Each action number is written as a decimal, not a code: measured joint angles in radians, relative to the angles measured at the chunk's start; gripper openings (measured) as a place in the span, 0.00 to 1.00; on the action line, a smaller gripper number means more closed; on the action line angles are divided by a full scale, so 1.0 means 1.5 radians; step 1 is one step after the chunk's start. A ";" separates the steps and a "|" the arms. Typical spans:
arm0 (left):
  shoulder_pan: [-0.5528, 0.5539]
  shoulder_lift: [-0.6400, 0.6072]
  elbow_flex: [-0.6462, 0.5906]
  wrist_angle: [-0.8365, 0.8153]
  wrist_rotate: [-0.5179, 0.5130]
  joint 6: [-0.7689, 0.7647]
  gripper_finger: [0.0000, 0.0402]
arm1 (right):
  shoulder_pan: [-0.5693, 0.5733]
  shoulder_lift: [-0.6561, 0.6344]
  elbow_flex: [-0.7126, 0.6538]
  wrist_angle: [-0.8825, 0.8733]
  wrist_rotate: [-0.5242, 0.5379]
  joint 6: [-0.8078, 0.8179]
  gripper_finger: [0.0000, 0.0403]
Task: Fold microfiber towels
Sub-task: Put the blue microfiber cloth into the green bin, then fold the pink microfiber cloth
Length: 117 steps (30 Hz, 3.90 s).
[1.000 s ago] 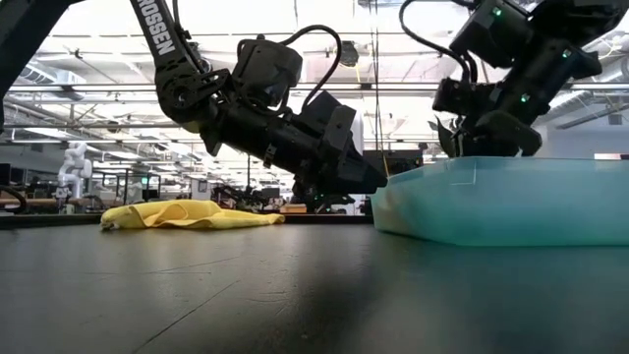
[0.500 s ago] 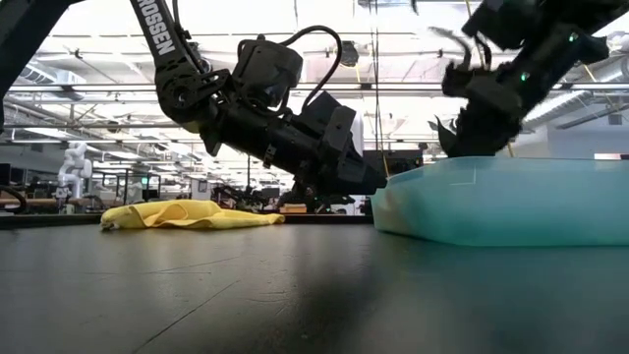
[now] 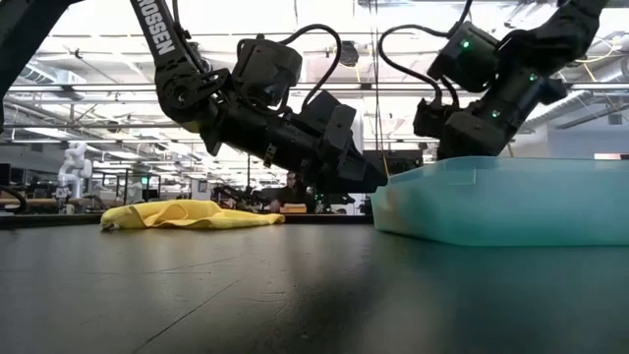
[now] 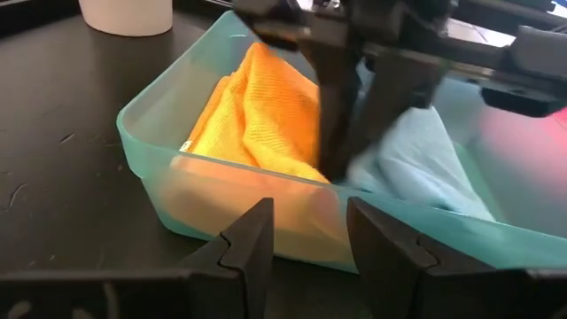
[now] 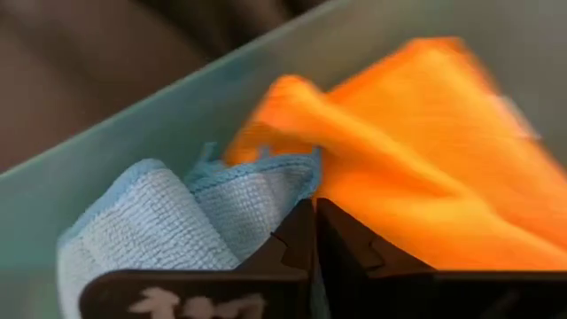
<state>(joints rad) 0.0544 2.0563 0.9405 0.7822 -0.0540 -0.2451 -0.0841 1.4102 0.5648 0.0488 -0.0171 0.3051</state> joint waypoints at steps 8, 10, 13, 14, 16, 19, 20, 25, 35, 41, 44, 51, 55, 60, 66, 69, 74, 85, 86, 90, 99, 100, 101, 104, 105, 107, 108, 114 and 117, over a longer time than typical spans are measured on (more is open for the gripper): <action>0.000 0.000 0.000 0.003 -0.001 0.000 0.36 | -0.004 0.033 0.000 0.009 -0.061 -0.039 0.01; 0.000 0.000 0.000 0.003 -0.001 0.001 0.36 | -0.007 0.032 0.000 0.010 -0.061 -0.049 0.01; 0.000 0.000 0.000 0.003 -0.001 0.001 0.36 | -0.008 0.010 0.000 0.005 -0.061 -0.054 0.01; 0.000 0.000 0.000 0.002 -0.001 0.001 0.36 | -0.008 -0.002 0.000 0.005 -0.060 -0.054 0.01; 0.000 0.000 0.000 -0.001 -0.001 0.001 0.36 | -0.008 -0.033 0.000 -0.012 -0.059 -0.053 0.01; 0.000 0.000 0.000 -0.001 -0.001 0.001 0.36 | -0.008 -0.087 0.000 -0.030 -0.057 -0.045 0.01; 0.000 0.000 0.000 -0.001 -0.001 0.001 0.36 | -0.008 -0.105 0.000 -0.038 -0.057 -0.033 0.01; 0.000 0.000 0.000 -0.001 -0.001 0.001 0.36 | -0.004 -0.180 0.000 -0.064 -0.059 0.007 0.01; -0.002 0.001 0.000 -0.002 -0.001 0.000 0.36 | 0.043 -0.184 -0.068 -0.056 -0.101 0.004 0.01; -0.004 0.001 0.000 -0.002 0.000 0.000 0.36 | 0.011 -0.167 -0.194 0.106 -0.020 0.043 0.01; -0.004 0.001 0.000 -0.001 0.000 0.000 0.36 | -0.002 -0.167 -0.235 0.168 -0.006 0.067 0.01; -0.004 0.001 0.000 0.003 0.000 -0.001 0.36 | -0.001 -0.171 -0.217 0.184 -0.024 0.070 0.00; -0.004 0.001 0.000 0.003 0.000 -0.001 0.36 | 0.001 -0.171 -0.171 0.127 -0.026 0.069 0.00; -0.004 0.001 0.000 -0.001 0.000 -0.002 0.36 | 0.001 -0.171 -0.120 0.036 0.020 0.077 0.00; -0.006 0.001 0.000 -0.001 0.000 -0.009 0.36 | -0.012 -0.160 -0.124 0.030 0.083 0.087 0.00; -0.012 0.001 0.000 -0.001 0.003 -0.017 0.36 | -0.019 -0.144 -0.126 0.029 0.084 0.087 0.00; -0.034 -0.056 -0.001 -0.085 0.001 -0.001 0.36 | -0.019 -0.163 -0.118 0.031 0.083 0.080 0.00; -0.177 -0.230 -0.001 -0.418 -0.233 0.056 0.36 | 0.126 -0.245 0.000 -0.176 0.274 0.108 0.00; -0.193 -0.234 0.000 -0.421 -0.248 0.053 0.36 | 0.151 -0.240 0.013 -0.188 0.278 0.115 0.00; -0.258 -0.247 0.000 -0.466 -0.302 0.034 0.36 | 0.262 -0.198 0.070 -0.217 0.299 0.150 0.00; -0.378 -0.246 -0.001 -0.591 -0.376 -0.088 0.36 | 0.486 -0.039 0.216 -0.323 0.310 0.317 0.00; -0.390 -0.246 -0.001 -0.606 -0.389 -0.105 0.36 | 0.501 -0.022 0.236 -0.352 0.307 0.348 0.00; -0.400 -0.246 -0.001 -0.617 -0.401 -0.120 0.36 | 0.516 -0.005 0.256 -0.388 0.302 0.383 0.00; -0.430 -0.246 -0.001 -0.648 -0.436 -0.161 0.36 | 0.549 0.025 0.303 -0.523 0.247 0.531 0.00; -0.438 -0.246 -0.001 -0.654 -0.446 -0.172 0.36 | 0.558 0.030 0.309 -0.558 0.217 0.583 0.00; -0.453 -0.246 -0.001 -0.663 -0.466 -0.187 0.36 | 0.576 0.037 0.308 -0.608 0.152 0.676 0.00; -0.459 -0.246 -0.001 -0.663 -0.475 -0.190 0.36 | 0.583 0.038 0.303 -0.625 0.117 0.717 0.01; -0.485 -0.246 -0.001 -0.661 -0.506 -0.195 0.36 | 0.620 0.038 0.238 -0.671 -0.010 0.847 0.16; -0.488 -0.246 -0.001 -0.660 -0.506 -0.195 0.36 | 0.625 0.038 0.199 -0.672 -0.008 0.860 0.26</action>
<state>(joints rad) -0.6782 1.6875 0.9398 -0.2081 -0.8135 -0.5369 0.8537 1.4670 0.8637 -0.9594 -0.0298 1.5951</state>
